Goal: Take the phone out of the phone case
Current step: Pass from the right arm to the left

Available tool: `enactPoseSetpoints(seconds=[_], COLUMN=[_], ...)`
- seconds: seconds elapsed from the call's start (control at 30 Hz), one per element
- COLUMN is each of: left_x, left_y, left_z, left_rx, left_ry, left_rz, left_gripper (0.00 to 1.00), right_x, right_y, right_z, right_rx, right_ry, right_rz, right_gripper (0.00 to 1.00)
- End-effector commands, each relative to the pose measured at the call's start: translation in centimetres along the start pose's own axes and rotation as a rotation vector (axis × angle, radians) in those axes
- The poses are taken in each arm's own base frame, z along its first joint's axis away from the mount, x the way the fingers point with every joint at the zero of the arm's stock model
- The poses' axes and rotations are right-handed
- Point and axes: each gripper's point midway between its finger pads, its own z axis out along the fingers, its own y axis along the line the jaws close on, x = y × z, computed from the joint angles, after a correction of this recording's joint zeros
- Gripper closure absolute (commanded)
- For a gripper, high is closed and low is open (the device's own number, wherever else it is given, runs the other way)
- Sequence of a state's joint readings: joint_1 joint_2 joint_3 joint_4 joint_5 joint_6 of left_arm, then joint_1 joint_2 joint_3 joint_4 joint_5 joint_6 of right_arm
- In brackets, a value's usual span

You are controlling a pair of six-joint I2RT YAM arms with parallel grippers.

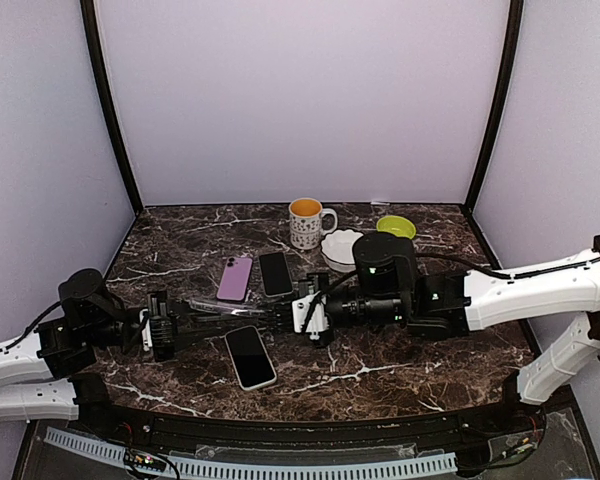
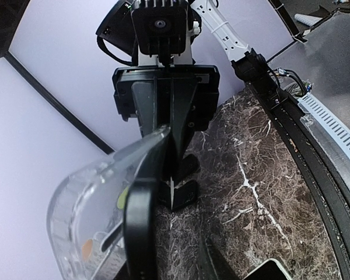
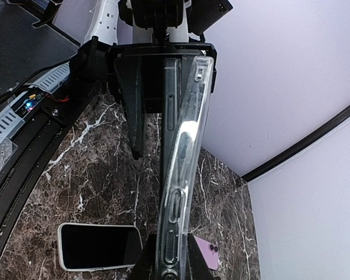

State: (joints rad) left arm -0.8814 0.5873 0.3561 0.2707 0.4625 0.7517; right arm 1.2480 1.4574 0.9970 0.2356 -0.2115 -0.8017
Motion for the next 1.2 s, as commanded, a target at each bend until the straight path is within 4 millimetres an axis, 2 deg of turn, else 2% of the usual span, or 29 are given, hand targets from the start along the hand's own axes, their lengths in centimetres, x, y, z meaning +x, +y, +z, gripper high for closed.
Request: enactPoseSetpoints(seconds=[0.0, 0.23, 0.33, 0.47, 0.5, 0.6, 0.77, 0.93, 1.1, 1.17], left_x=[-1.3, -1.2, -1.1, -0.9, -0.8, -0.5, 0.0, 0.6, 1.1, 1.2], left_y=[1.2, 1.5, 1.6, 1.9, 1.9, 1.7, 1.0, 0.4, 0.0, -0.1], left_z=[-0.2, -0.2, -0.2, -0.2, -0.2, -0.2, -0.3, -0.3, -0.2, -0.2], left_rx=[-0.050, -0.060, -0.066, -0.081, -0.081, -0.075, -0.048, -0.020, -0.008, -0.005], left_ry=[-0.050, -0.041, -0.035, -0.020, -0.014, -0.001, 0.020, 0.040, 0.050, 0.053], left_rz=[0.026, 0.025, 0.026, 0.038, 0.040, 0.067, 0.121, 0.146, 0.153, 0.153], left_gripper=[0.71, 0.85, 0.97, 1.00, 1.00, 1.00, 1.00, 1.00, 1.00, 1.00], right_x=[-2.3, -2.3, -2.3, -2.4, -2.5, -2.6, -2.9, -3.5, -5.0, -5.6], right_y=[-0.9, -0.7, -0.5, -0.5, -0.6, -0.3, -0.2, -0.6, -0.6, -1.2], right_z=[0.6, 0.7, 0.7, 0.6, 0.6, 0.3, -0.7, -1.2, -1.0, -0.8], right_rx=[0.040, 0.047, 0.043, 0.048, 0.050, 0.037, 0.035, 0.025, -0.014, 0.010], right_ry=[-0.062, -0.064, -0.064, -0.070, -0.073, -0.085, -0.076, -0.055, -0.095, -0.120], right_rz=[-0.017, -0.020, -0.021, -0.003, 0.012, 0.054, 0.109, 0.175, 0.286, 0.366], right_gripper=[1.00, 1.00, 1.00, 1.00, 0.95, 0.59, 0.25, 0.19, 0.16, 0.15])
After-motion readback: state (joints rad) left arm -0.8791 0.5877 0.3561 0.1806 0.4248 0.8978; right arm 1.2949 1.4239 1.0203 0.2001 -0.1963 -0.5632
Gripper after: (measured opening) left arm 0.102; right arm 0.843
